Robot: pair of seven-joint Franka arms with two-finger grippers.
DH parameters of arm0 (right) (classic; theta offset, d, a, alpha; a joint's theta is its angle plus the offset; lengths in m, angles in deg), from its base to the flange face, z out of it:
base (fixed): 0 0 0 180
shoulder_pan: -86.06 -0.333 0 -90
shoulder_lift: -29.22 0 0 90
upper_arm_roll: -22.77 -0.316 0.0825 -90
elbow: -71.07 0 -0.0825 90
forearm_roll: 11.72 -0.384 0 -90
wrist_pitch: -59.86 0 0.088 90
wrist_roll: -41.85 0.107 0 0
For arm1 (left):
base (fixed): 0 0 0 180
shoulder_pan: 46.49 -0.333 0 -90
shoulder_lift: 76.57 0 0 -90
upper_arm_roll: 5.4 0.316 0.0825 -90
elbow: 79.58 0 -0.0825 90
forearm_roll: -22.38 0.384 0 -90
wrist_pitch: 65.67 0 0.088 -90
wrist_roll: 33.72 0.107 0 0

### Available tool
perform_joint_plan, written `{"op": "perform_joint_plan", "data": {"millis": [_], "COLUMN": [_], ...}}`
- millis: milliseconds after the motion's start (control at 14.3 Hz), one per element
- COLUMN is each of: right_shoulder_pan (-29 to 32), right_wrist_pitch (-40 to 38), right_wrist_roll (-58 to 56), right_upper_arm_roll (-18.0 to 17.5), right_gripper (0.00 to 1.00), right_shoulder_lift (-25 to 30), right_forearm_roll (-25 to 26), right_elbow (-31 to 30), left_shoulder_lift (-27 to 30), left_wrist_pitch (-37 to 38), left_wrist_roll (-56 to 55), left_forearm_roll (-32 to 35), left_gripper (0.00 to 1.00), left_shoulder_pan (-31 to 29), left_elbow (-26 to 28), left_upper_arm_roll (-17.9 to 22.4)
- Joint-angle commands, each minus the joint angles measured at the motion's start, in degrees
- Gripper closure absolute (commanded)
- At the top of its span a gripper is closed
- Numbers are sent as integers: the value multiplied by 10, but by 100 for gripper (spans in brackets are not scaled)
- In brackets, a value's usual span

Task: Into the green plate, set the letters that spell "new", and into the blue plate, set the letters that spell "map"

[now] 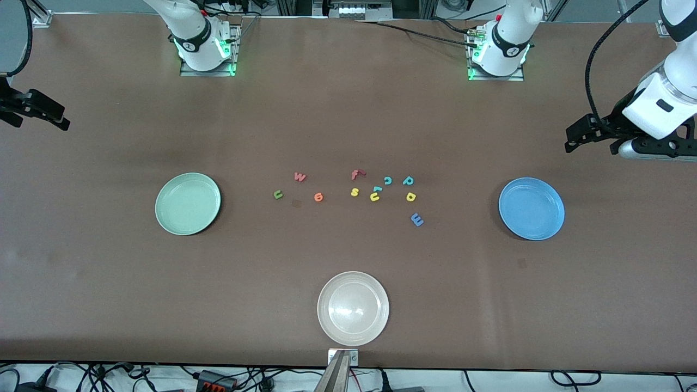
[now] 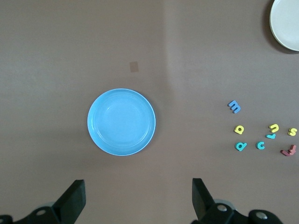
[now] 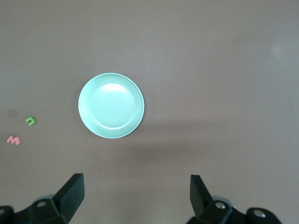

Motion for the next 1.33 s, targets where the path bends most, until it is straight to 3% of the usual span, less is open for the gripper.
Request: {"op": "perform_joint_plan", "data": {"millis": [0,560,910,1260], "right_shoulder_pan": [3,13,-4,-81], "right_wrist_pitch": [-3,15,30,49], "right_wrist_roll": [-1,3,2,5], "right_upper_arm_roll": [-2,-1,-7,-7], "right_gripper": [0,0,0,0], "right_shoulder_lift": [11,-23,-89,-186], "right_forearm_roll": [9,3,1,-17], "right_elbow": [-9,7,21,28], "left_shoulder_lift": [-1,-2,-1,-1], "left_wrist_pitch": [8,8,8,8], "left_wrist_roll": [6,6,6,6], "left_forearm_roll": [-11,-11,-11,-11], "left_gripper": [0,0,0,0], "left_shoulder_pan": [0,0,0,0], "left_elbow": [-6,-6,-6,-6], "left_upper_arm_roll": [2,2,2,2]}}
